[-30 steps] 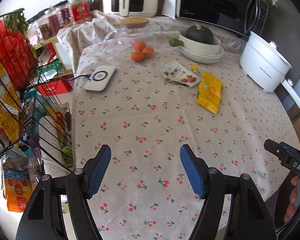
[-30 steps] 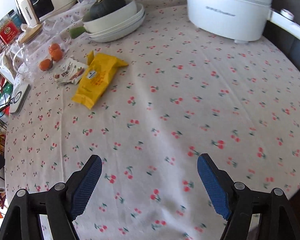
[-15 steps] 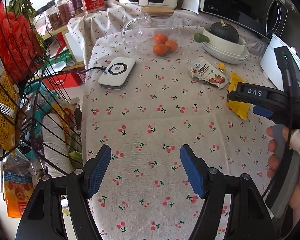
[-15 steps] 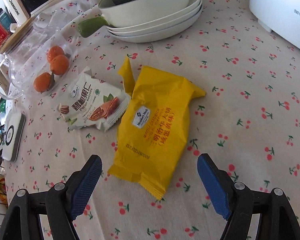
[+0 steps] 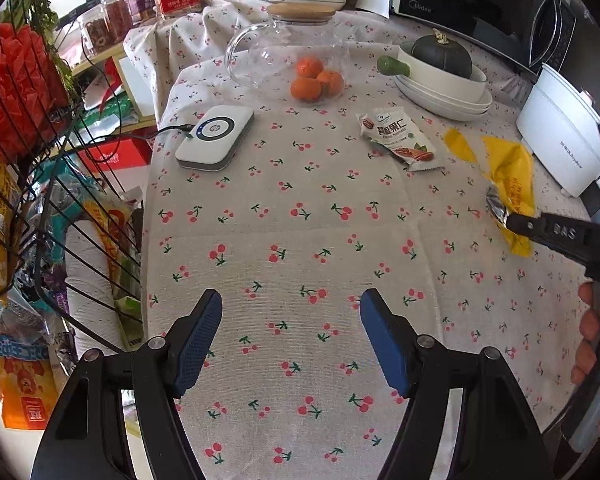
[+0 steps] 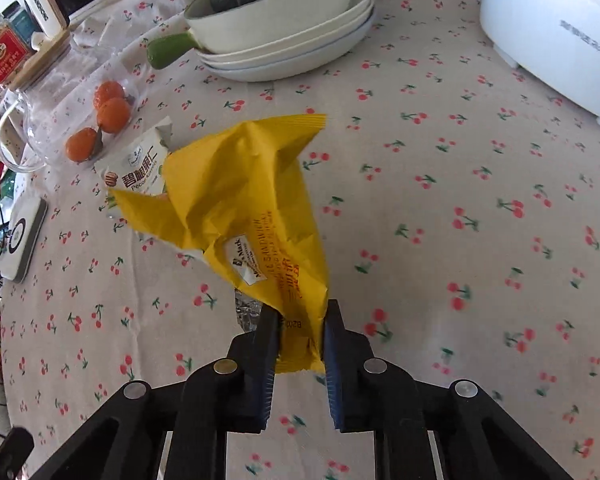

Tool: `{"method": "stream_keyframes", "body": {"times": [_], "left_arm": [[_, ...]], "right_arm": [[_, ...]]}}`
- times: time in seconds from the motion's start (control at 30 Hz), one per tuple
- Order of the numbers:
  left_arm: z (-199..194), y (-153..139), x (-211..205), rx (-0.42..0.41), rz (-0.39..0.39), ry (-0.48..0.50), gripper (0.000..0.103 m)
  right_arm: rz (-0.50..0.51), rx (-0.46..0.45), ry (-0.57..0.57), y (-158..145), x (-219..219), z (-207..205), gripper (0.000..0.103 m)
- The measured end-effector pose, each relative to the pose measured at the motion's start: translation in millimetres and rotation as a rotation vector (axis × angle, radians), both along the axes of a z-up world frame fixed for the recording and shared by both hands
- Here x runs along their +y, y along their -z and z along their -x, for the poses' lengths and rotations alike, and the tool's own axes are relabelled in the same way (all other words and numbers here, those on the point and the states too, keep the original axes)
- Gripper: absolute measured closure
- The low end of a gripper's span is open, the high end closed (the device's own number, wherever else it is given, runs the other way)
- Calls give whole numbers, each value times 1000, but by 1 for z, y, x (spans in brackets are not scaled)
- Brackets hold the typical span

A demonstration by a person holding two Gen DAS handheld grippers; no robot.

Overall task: Collect trash
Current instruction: 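Grasp the Pecan Kernels packet with the left gripper while the right gripper holds the yellow bag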

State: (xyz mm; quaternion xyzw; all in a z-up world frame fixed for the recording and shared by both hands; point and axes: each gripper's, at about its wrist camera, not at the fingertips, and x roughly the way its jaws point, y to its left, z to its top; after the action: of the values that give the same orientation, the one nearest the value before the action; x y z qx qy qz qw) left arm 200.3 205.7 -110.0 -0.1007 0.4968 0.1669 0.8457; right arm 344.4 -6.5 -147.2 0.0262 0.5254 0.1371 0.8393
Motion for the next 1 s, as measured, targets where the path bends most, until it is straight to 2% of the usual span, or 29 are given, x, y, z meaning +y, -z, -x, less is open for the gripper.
{"method": "stream_keyframes", "body": {"times": [0.17, 0.33, 0.47, 0.6, 0.77, 0.9, 1.0], "left_arm": [[-25, -6, -9, -24, 50, -12, 29], [-85, -4, -18, -45, 98, -24, 29], [-138, -4, -27, -83, 83, -39, 29], [-180, 18, -32, -38, 101, -79, 29], [-208, 40, -30, -50, 110, -139, 28], [-220, 51, -34, -29, 24, -147, 26], [-220, 52, -34, -31, 3, -142, 27]], "right_arm": [[4, -50, 5, -23, -63, 28, 85], [35, -63, 40, -26, -120, 34, 85], [-44, -58, 91, -25, -154, 20, 85], [-38, -50, 103, -18, -170, 9, 85], [-60, -37, 110, -13, -181, 5, 84], [-64, -24, 94, -8, -178, 3, 84], [-57, -21, 89, -7, -176, 2, 84]]}}
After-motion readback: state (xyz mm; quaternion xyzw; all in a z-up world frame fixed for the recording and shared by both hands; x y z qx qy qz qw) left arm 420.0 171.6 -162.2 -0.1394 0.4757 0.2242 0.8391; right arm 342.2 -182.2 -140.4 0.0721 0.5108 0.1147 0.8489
